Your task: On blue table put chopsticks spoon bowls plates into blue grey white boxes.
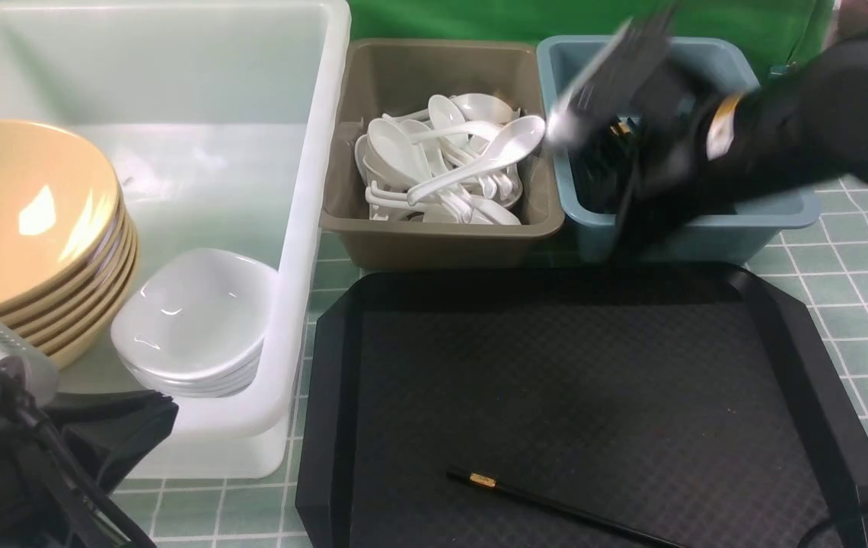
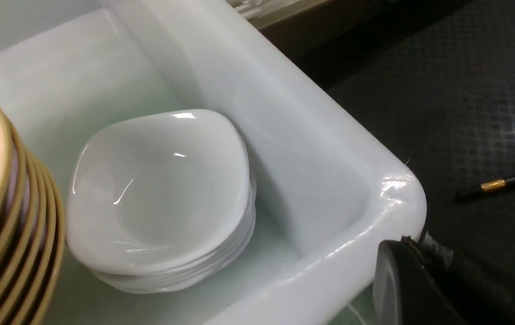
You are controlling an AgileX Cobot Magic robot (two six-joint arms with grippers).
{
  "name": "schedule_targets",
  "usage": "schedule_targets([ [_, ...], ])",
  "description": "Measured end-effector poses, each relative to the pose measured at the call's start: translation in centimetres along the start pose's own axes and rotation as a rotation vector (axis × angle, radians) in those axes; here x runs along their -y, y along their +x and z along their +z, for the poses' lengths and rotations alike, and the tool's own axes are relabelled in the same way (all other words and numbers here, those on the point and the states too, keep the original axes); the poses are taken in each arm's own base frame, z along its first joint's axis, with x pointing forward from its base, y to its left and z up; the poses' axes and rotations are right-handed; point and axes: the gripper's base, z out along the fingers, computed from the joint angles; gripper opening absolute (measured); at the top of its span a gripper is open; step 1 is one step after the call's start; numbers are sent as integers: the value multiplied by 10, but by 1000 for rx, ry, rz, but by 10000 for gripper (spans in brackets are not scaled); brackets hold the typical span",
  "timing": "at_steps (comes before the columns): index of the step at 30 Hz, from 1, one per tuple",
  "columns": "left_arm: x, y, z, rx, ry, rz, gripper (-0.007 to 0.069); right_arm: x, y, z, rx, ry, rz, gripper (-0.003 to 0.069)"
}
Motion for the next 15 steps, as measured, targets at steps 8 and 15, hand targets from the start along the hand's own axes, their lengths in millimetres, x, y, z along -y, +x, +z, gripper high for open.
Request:
schedule_targets([
  [8, -1, -2, 0, 22, -6, -1, 5, 76, 7, 62, 260, 230, 270, 57],
  [15, -1, -2, 0, 25, -7, -1, 5, 93, 39, 130, -60, 160, 422, 126],
])
